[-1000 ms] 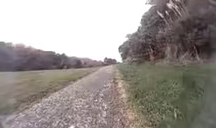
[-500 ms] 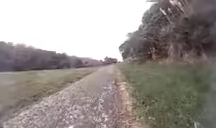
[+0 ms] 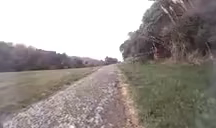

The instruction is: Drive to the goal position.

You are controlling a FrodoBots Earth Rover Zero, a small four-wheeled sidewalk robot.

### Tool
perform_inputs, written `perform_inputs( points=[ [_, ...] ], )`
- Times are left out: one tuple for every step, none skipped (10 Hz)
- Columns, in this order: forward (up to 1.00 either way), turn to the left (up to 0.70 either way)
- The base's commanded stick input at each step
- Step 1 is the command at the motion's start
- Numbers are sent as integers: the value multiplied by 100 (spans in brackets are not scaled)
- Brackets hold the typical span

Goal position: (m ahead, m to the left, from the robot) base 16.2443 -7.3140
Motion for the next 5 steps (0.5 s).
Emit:
perform_inputs(
  points=[
    [60, 0],
    [60, 0],
    [60, 0],
    [60, 0],
    [60, 0]
  ],
)
